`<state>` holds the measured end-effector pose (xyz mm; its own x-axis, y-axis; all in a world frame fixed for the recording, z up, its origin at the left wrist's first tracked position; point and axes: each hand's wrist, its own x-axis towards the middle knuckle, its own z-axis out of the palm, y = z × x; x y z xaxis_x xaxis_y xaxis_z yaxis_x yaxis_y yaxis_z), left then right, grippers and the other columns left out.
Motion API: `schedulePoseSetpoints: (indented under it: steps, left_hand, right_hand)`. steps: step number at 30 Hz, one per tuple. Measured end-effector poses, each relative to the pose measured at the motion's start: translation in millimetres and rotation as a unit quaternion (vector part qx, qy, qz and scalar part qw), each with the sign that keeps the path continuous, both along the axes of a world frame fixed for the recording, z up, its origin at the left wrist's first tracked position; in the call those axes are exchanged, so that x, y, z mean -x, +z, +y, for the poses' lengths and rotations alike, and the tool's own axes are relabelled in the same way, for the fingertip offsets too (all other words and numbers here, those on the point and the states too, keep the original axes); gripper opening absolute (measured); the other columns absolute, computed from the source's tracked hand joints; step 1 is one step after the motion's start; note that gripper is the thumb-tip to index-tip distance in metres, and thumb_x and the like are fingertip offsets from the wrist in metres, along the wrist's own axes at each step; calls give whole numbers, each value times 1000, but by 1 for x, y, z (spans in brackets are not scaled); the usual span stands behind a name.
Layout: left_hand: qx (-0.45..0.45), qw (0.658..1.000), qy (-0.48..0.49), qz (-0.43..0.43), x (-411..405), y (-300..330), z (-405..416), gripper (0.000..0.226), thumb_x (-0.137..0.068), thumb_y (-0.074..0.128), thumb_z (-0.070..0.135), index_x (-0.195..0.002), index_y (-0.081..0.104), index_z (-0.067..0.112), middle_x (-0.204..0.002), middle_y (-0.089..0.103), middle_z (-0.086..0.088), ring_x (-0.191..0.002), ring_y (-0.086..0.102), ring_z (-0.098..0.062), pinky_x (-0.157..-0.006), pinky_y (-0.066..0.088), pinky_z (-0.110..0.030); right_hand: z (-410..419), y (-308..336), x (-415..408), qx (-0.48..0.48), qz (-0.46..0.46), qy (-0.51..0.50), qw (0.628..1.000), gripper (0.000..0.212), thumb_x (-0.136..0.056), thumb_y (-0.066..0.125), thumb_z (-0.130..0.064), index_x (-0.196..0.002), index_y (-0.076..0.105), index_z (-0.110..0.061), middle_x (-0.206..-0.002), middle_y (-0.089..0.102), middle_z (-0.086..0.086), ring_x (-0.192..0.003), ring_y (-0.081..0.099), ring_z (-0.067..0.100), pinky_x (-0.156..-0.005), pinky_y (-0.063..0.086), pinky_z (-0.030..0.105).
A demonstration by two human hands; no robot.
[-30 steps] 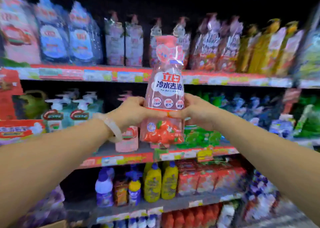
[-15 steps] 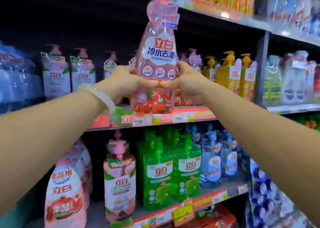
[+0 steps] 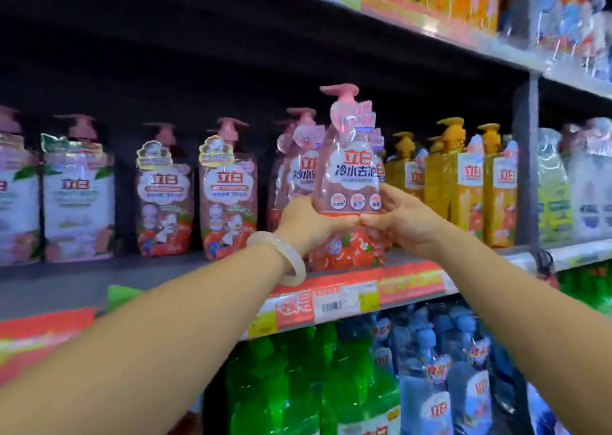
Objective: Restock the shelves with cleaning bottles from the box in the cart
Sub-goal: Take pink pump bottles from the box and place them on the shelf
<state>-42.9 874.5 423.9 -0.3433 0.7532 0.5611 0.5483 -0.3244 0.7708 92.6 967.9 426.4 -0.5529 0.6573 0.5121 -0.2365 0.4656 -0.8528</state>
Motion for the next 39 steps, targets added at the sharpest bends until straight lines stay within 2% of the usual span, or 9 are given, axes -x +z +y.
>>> schedulePoseSetpoints:
  steps: [7,13,19,22,26,29,32,35,39]
  left_hand:
    - [39,999,-24,21,-25,0,61,37,-67,84,25,-99,66,25,-104,72,-2,-96,68,-18,-92,54,-38]
    - [106,992,2,70,-43,-3,80,78,-66,85,15,-131,44,19,-121,62,-1,-109,61,-20,-100,47,-40]
    - [118,992,-4,52,-50,-4,77,73,-72,81,14,-134,44,17,-117,61,2,-96,55,-12,-95,46,-29]
    - [132,990,9,52,-53,-2,74,77,-73,80,16,-138,40,15,-130,57,-2,-98,52,-11,-98,44,-30]
    - [138,989,13,46,-58,-1,70,75,-75,78,12,-139,39,14,-132,57,-3,-100,51,-11,-97,41,-29]
    - [164,984,28,64,-60,1,66,72,-75,78,17,-138,41,15,-130,57,-2,-107,54,-14,-97,41,-28]
    - [166,977,64,117,-60,-2,59,53,-72,80,24,-118,56,17,-118,66,0,-101,62,-15,-98,48,-33]
    - [138,964,131,184,-61,-7,34,46,-73,79,27,-112,57,15,-111,67,-2,-103,63,-20,-94,49,-34]
    - [112,933,200,276,-59,-11,-28,38,-81,71,27,-114,61,11,-109,64,2,-101,59,-17,-84,44,-24]
  right_hand:
    - [53,-12,-29,0,32,-11,999,57,-85,56,12,-134,46,-16,-124,63,5,-111,61,23,-90,52,35]
    - [75,-23,-44,38,54,-44,997,44,-93,53,-3,-133,43,-20,-112,63,-1,-95,63,15,-69,51,27]
    - [83,-29,-45,46,56,-57,996,51,-95,53,-10,-141,35,-18,-124,56,3,-106,60,20,-76,53,31]
    - [83,-29,-46,43,44,-64,996,55,-95,53,-12,-144,31,-21,-131,52,4,-110,58,22,-78,54,33]
    - [81,-28,-46,42,38,-65,996,52,-96,51,-13,-143,31,-21,-118,54,-2,-99,59,14,-74,53,29]
    - [76,-27,-47,45,32,-79,995,52,-95,53,-14,-143,32,-20,-126,54,2,-103,59,17,-83,53,36]
    - [64,-29,-50,-29,26,-182,982,55,-92,59,-13,-141,35,-12,-130,50,2,-114,51,17,-94,44,31]
    - [38,-30,-49,-196,7,-313,929,48,-87,61,-10,-132,45,-8,-127,49,9,-121,46,23,-99,39,30]
    - [-23,-23,-23,-349,-37,-244,904,43,-84,63,-6,-125,52,-3,-124,49,17,-121,43,30,-101,30,29]
